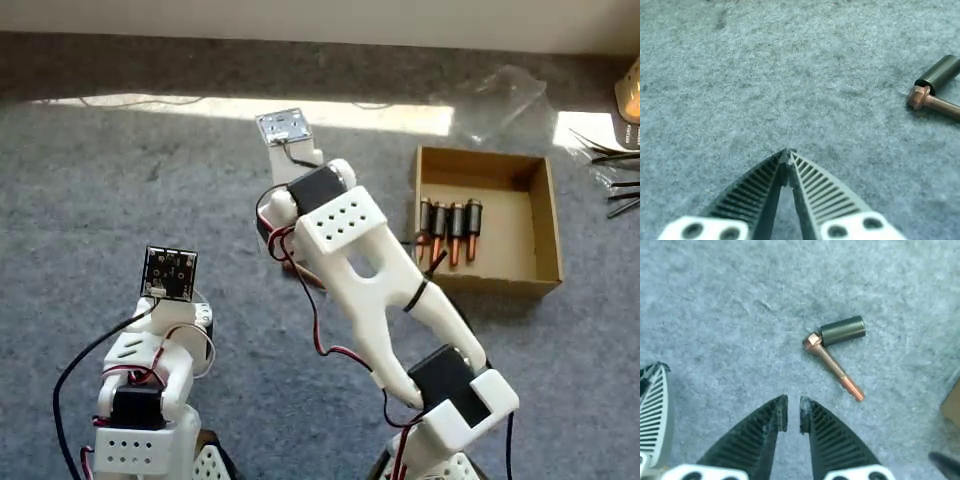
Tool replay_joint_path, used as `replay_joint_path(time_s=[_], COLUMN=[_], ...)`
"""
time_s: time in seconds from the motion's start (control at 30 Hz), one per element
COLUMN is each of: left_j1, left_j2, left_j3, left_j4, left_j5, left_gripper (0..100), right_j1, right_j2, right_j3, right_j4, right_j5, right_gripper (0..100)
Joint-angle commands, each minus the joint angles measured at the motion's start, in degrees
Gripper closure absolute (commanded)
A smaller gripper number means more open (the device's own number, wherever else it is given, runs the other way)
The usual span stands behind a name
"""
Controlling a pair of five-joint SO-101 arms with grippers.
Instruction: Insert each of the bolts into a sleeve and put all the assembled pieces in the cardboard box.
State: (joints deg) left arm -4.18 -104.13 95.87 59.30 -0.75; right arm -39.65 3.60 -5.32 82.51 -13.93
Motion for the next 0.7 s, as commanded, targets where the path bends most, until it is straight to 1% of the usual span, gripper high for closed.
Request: replay_joint_path(time_s=[0.0,0.1,0.13,0.3,0.4,0.53,0.6,0.67], left_j1=[0.7,0.7,0.7,0.7,0.7,0.7,0.7,0.7], left_j2=[-0.7,-0.7,-0.7,-0.7,-0.7,-0.7,-0.7,-0.7], left_j3=[1.3,1.3,1.3,1.3,1.3,1.3,1.3,1.3], left_j4=[0.0,0.0,0.0,0.0,0.0,0.1,0.1,0.1], left_j5=[-0.4,-0.4,-0.4,-0.4,-0.4,-0.4,-0.4,-0.4], left_gripper=[98,98,98,98,98,98,98,98], right_j1=[-0.5,-0.7,-0.8,0.7,1.3,2.4,4.0,5.2], right_j2=[-2.5,-2.5,-2.5,-2.4,-2.3,0.1,3.6,7.8], right_j3=[-0.4,-0.4,-0.4,-0.4,-0.4,-0.4,-0.6,-0.7], right_j4=[-3.4,-3.7,-3.7,-3.6,-3.7,-5.0,-5.9,-7.2], right_j5=[-0.5,-0.9,-2.4,-16.8,-23.9,-28.4,-31.7,-33.1], right_gripper=[96.7,96.7,96.7,96.7,96.4,96.4,96.4,96.4])
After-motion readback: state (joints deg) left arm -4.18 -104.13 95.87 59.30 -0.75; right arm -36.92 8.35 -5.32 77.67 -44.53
